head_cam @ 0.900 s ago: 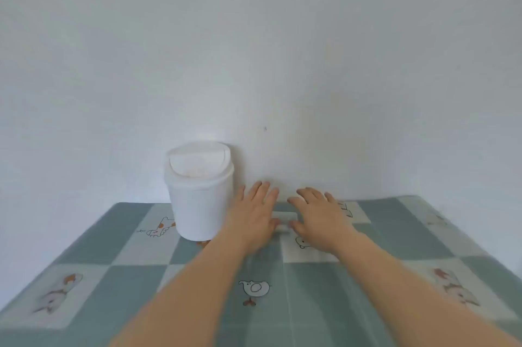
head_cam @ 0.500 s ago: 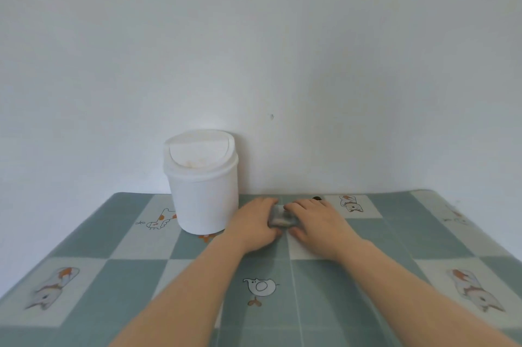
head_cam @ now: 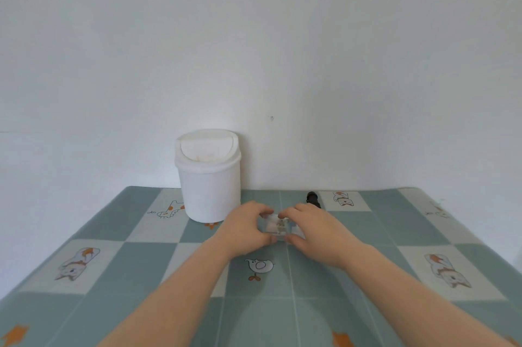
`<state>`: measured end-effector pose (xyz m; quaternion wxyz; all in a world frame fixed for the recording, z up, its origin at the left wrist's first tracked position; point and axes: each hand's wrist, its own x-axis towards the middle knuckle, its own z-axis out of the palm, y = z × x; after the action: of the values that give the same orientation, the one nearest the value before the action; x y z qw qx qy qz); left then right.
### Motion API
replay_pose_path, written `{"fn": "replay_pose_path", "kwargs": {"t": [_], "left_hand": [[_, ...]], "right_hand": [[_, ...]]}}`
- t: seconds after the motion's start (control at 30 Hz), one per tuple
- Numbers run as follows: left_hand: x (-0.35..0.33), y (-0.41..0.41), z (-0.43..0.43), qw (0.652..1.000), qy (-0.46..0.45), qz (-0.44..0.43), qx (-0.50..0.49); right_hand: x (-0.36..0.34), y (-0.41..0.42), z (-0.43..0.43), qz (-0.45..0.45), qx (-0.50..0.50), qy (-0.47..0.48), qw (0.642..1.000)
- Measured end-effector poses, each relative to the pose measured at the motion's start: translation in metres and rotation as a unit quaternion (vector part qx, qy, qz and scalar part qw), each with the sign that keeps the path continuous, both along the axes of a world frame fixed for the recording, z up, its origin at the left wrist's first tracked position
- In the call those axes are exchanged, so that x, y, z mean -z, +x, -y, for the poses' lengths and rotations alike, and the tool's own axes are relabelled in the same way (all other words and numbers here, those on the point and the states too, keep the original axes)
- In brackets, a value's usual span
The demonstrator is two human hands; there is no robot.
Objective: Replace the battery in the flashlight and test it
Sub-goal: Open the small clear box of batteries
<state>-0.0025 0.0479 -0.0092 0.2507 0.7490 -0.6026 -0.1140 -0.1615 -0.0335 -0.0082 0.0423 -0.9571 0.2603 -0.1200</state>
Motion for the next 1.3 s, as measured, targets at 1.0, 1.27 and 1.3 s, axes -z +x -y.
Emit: {"fn": "replay_pose_path", "kwargs": {"t": [1.0, 1.27, 1.3], "left_hand": [[0.023, -0.015, -0.021, 0.996, -0.031, -0.083, -0.033], [0.020, -0.017, -0.022, 0.996, -0.023, -0.081, -0.037], [0.020, -0.017, -0.022, 0.996, -0.024, -0.082, -0.037]], "right_hand": [[-0.028, 0.008, -0.044, -0.186, -0.022, -0.143, 0.972], [-0.033, 0.010, -0.050, -0.208, -0.022, -0.140, 0.968], [-0.034, 0.009, -0.051, -0.211, -0.022, -0.141, 0.967]]}}
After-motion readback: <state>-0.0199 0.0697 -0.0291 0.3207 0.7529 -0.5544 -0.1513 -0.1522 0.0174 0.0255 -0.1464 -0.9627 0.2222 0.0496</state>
